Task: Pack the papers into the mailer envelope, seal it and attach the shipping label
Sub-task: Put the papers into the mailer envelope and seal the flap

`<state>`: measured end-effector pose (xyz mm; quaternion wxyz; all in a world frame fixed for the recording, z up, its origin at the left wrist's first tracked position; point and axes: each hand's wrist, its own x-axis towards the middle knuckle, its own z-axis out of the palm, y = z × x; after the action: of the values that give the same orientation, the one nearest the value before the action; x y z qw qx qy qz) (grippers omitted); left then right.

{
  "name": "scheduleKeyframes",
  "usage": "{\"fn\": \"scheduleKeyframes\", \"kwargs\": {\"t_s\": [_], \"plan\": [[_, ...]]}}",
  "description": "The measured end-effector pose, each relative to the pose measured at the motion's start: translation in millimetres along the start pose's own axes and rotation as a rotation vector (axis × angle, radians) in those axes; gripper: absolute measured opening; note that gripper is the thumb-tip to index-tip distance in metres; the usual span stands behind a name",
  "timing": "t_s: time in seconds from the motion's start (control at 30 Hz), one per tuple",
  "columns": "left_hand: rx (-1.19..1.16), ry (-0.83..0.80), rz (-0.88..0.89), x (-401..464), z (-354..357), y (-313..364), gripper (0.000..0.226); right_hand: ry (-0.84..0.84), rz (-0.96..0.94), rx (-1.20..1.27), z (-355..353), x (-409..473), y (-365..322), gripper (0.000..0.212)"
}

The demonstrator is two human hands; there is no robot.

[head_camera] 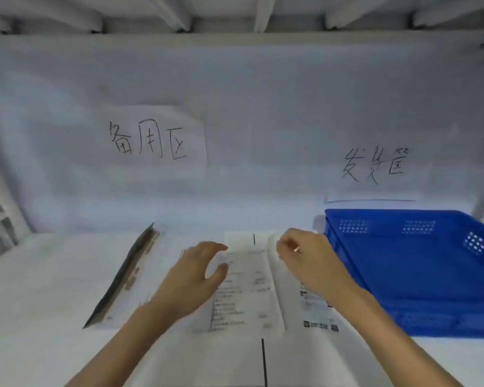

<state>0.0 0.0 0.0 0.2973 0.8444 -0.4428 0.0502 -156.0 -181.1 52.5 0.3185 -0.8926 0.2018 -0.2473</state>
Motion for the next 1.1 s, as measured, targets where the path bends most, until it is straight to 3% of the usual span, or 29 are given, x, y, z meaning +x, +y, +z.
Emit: {"fn": "scheduleKeyframes", "kwargs": {"t_s": [0.1,0.2,0.33,0.5,0.67,0.83,0.97,1.1], "plan": [[0.164,-0.233,-0.100,-1,43,-32,0.084,-0.100,0.149,-0.190,47,15,35,0.032],[0.308,-0.376,-0.207,-11,70,-47,0.085,-0.223,0.211,-0.281,86,27,62,0.035],[0.363,-0.425,-0.211,-21,75,-54,0.089,-0.221,0.201,-0.307,108,40,78,0.029],[0.375,-0.377,-0.185,-37,73,-53,0.074,-0.206,0.226,-0.158,106,28,71,0.027],[0.336,-0.317,-0.156,-63,64,-39,0.069,-0.231,0.265,0.267,101,-10,57,0.020],[0.317,-0.291,-0.169,-89,47,-32,0.062,-0.217,0.219,0.305,106,-33,57,0.007],[0.345,-0.250,-0.256,-107,29,-47,0.060,-0.072,0.187,0.368,113,-36,70,0.018],[0.354,-0.216,-0.335,-112,16,-70,0.059,-0.078,0.165,0.444,116,-32,69,0.008]]}}
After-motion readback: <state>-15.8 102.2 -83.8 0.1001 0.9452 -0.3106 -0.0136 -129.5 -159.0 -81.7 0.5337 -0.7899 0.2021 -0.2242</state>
